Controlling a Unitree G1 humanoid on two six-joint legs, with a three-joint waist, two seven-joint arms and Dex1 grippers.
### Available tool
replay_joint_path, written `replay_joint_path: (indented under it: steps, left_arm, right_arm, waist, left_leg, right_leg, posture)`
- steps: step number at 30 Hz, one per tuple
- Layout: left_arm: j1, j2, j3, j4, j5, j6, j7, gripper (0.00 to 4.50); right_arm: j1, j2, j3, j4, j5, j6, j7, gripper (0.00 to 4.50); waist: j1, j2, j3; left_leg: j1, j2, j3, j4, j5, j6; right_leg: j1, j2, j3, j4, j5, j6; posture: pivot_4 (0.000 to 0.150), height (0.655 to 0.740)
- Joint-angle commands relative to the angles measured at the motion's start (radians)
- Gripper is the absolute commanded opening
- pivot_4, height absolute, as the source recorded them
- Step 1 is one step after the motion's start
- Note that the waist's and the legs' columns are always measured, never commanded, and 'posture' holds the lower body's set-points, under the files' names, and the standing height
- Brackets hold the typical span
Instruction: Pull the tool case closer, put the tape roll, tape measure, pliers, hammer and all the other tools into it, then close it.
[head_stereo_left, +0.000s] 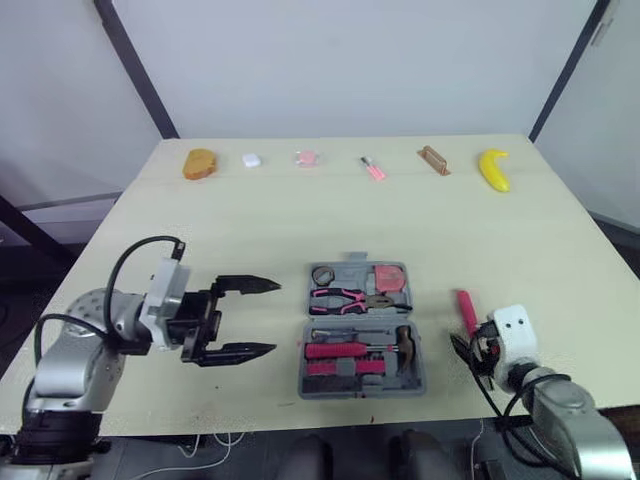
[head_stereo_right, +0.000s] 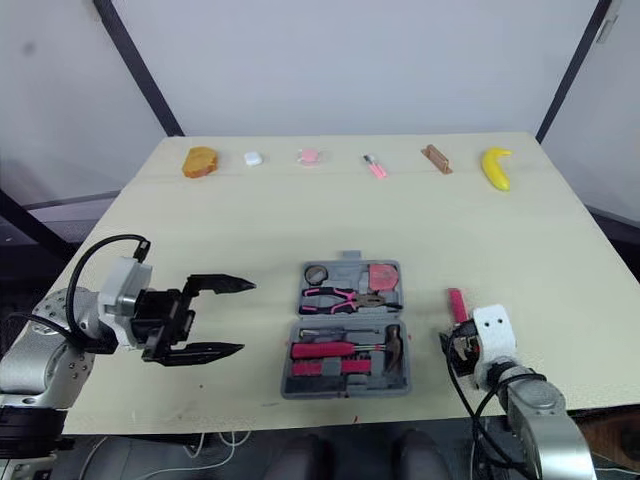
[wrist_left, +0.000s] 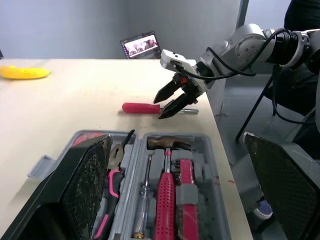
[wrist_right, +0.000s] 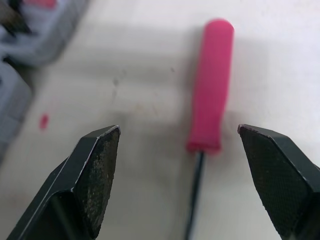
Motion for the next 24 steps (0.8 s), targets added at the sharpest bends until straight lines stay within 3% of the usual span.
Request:
replay_joint_path:
  steps: [1, 8, 11, 16, 18, 24]
  left_arm:
    - [-0.002, 0.017, 0.044, 0.021, -0.019, -0.024, -0.048, 4.5]
    - [-0.019, 0.033, 0.03, 0.053, -0.013, -0.032, -0.069, 4.5]
    - [-0.027, 0.032, 0.023, 0.056, -0.012, -0.032, -0.069, 4.5]
    - [-0.039, 0.036, 0.003, 0.053, -0.004, -0.014, -0.062, 4.5]
    - [-0.04, 0.039, -0.001, 0.057, -0.001, -0.008, -0.06, 4.5]
    - [-0.032, 0.038, -0.009, 0.067, 0.01, -0.024, -0.068, 4.5]
  right_arm:
    - [0.007, 0.011, -0.023, 0.046, 0.005, -0.131, -0.014, 3.97]
    - [0.02, 0.071, -0.05, 0.174, 0.058, -0.28, -0.017, 3.97]
    - [0.023, 0.069, -0.039, 0.208, 0.049, -0.315, -0.024, 3.33]
    - [0.035, 0.066, -0.046, 0.258, 0.032, -0.382, -0.048, 0.65]
    - [0.041, 0.051, -0.039, 0.257, 0.021, -0.403, -0.047, 0.41]
    - [0.052, -0.019, -0.015, 0.201, 0.013, -0.423, 0.007, 0.41]
  waist:
    - [0.002, 0.0, 0.0]
    - [0.0, 0.0, 0.0]
    - [0.0, 0.0, 0.0]
    - [-0.005, 0.0, 0.0]
    - [-0.006, 0.0, 0.0]
    - [-0.004, 0.0, 0.0]
  left_leg:
    - [0.0, 0.0, 0.0, 0.0, 0.0, 0.0]
    - [0.0, 0.0, 0.0, -0.001, 0.0, 0.0]
    - [0.0, 0.001, 0.0, -0.001, 0.0, 0.0]
    - [0.001, 0.001, 0.0, -0.001, 0.0, 0.0]
    - [0.0, 0.001, 0.0, -0.001, 0.0, 0.0]
    - [0.0, 0.001, 0.0, -0.001, 0.0, 0.0]
  right_leg:
    - [0.0, 0.0, 0.0, 0.0, 0.0, 0.0]
    - [0.0, 0.0, 0.0, 0.0, 0.0, 0.0]
    - [0.0, 0.0, 0.0, 0.0, 0.0, 0.0]
    - [0.0, 0.0, 0.0, 0.0, 0.0, 0.0]
    - [0.0, 0.0, 0.0, 0.0, 0.0, 0.0]
    - [0.0, 0.0, 0.0, 0.0, 0.0, 0.0]
  posture:
    - [0.15, 0.74]
    - [0.15, 0.74]
    - [0.15, 0.74]
    - [0.15, 0.74]
    - [0.15, 0.74]
    - [0.15, 0.74]
